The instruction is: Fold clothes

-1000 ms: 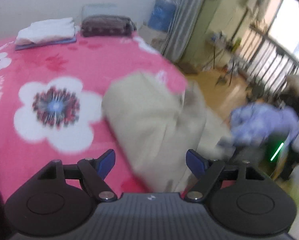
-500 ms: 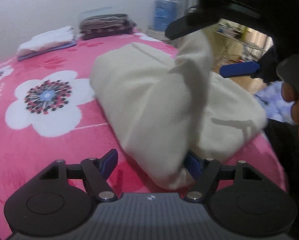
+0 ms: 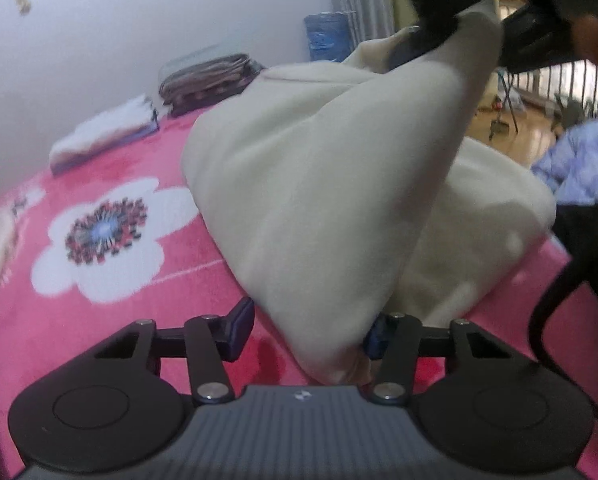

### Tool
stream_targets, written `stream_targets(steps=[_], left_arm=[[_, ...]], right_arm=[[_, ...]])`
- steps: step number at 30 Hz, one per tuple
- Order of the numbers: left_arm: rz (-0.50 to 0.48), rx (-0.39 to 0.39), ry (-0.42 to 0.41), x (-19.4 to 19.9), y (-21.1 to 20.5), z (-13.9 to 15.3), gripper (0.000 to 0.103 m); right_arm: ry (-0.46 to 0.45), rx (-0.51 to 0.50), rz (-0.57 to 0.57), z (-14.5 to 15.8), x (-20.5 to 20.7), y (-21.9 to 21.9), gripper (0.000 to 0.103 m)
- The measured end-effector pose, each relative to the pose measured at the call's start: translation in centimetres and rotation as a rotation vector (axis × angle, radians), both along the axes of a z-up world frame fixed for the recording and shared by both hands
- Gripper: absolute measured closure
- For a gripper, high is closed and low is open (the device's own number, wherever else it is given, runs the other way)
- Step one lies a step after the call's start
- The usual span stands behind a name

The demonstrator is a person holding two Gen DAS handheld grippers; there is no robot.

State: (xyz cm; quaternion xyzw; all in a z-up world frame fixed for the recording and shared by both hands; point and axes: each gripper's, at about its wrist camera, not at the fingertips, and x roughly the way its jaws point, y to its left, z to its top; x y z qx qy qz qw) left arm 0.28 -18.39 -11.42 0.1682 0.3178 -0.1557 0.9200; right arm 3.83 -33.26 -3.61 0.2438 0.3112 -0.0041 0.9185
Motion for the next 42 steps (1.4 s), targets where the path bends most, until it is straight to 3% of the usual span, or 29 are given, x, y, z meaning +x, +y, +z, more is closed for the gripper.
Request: stream_targets(steps=[2,5,7,11,13,18,20,23,25,28,30,33,34,36,38,42], left_arm=[[-0.028,0.06,-0.028,-0.6,-1.0,0.1,0.049],[-0.074,0.136,-0.067,-1.5,-2.0,0.3,0.05],[-0.104,0.186,-0.092,-2.1,-2.7,0.6,0.052],[-0.146,0.286,-0.152,-3.0,-4.4,0.7,0.054],[-0.17,0.325,-0.147,-3.1,-5.3,0.2,0.056],[-0.197,0.387,-0.161,-3.5,-6.2,-0.9,0.059],[-0.195,0.362,-0.135,-3.1,-5.9,-0.5,0.058],[-0.19,0.318,-0.092,-2.5,-5.4,0.1,0.056],[-0.211,0.269,-0.072,-2.5,-4.6,0.6,0.057],[-0.245,0.193,-0.043,-2.7,-3.2,1.3,0.052],[-0.268,0.142,-0.023,-2.8,-2.3,1.8,0.038],[-0.282,-0.113,0.086,-1.7,2.0,4.0,0.031],[-0.275,-0.195,0.12,-1.3,3.5,4.6,0.029],[-0.214,-0.308,0.201,0.6,5.0,3.7,0.024],[-0.146,-0.416,0.282,2.6,6.4,2.7,0.022],[-0.007,-0.631,0.444,6.6,9.2,0.6,0.022]], right_arm=[[0.021,-0.039,-0.023,-0.6,-0.8,-1.6,0.096],[0.123,-0.007,-0.083,-3.9,-0.8,-4.9,0.098],[0.098,0.002,-0.066,-3.7,-0.9,-5.7,0.098],[0.015,-0.093,0.024,-1.5,0.2,-5.4,0.098],[0.035,-0.132,0.057,-1.8,1.2,-6.0,0.098],[0.249,-0.119,0.064,-6.6,3.1,-8.9,0.098],[0.243,-0.116,0.05,-6.2,3.2,-9.0,0.1],[0.18,-0.2,0.06,-4.5,2.5,-8.0,0.101],[0.21,-0.24,0.062,-5.1,2.7,-7.8,0.1],[0.302,-0.201,0.054,-7.3,4.0,-8.7,0.1],[0.308,-0.197,0.052,-7.3,4.3,-8.9,0.098],[0.322,-0.164,0.036,-6.8,4.2,-9.9,0.085],[0.323,-0.146,0.023,-6.5,4.0,-10.5,0.075],[0.291,-0.128,-0.012,-5.5,3.1,-11.8,0.064],[0.243,-0.087,-0.037,-4.6,2.0,-13.4,0.047],[0.241,0.087,-0.007,-5.1,2.3,-16.1,0.034]])
